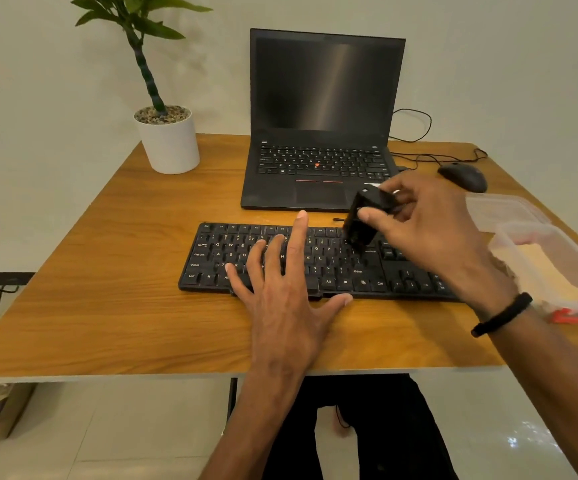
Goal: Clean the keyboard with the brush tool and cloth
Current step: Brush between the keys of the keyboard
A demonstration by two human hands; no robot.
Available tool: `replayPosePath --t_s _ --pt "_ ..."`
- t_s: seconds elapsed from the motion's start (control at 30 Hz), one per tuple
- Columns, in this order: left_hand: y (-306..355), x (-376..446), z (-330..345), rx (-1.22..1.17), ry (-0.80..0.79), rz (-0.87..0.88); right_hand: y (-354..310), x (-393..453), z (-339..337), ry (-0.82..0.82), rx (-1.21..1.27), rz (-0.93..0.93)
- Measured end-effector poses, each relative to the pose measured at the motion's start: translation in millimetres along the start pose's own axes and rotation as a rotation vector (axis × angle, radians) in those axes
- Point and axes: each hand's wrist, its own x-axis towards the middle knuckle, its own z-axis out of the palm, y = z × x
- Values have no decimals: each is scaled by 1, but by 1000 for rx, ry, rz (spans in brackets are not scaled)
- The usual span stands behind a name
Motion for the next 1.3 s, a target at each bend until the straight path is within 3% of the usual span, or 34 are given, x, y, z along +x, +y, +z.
replayPosePath --t_s 0.13,0.2,0.37,0.6,0.7,0.77,0.87,0.93,1.3 --pt "0 -1 0 9 15 7 -13 -6 -5 -207 122 -15" --pt "-1 -2 0 17 13 9 -16 -2 -7 -165 202 2" --pt "-4 -3 -3 36 5 -15 -20 6 5 27 -47 -34" --pt "-41 -8 -27 106 70 -97 -47 -26 7 -359 102 -124" --pt "-42 -11 -27 77 57 -83 -54 -23 -8 -470 233 -80" --pt "-40 -12 -27 91 64 -76 -51 -12 -8 -406 244 -39" --pt "-40 -14 -26 123 91 -79 -47 2 7 -156 30 -62" --pt "-42 -14 -26 107 92 -88 -48 5 20 -79 -41 -74" --pt "-42 -14 -27 96 111 -119 -77 -35 15 -365 94 -178"
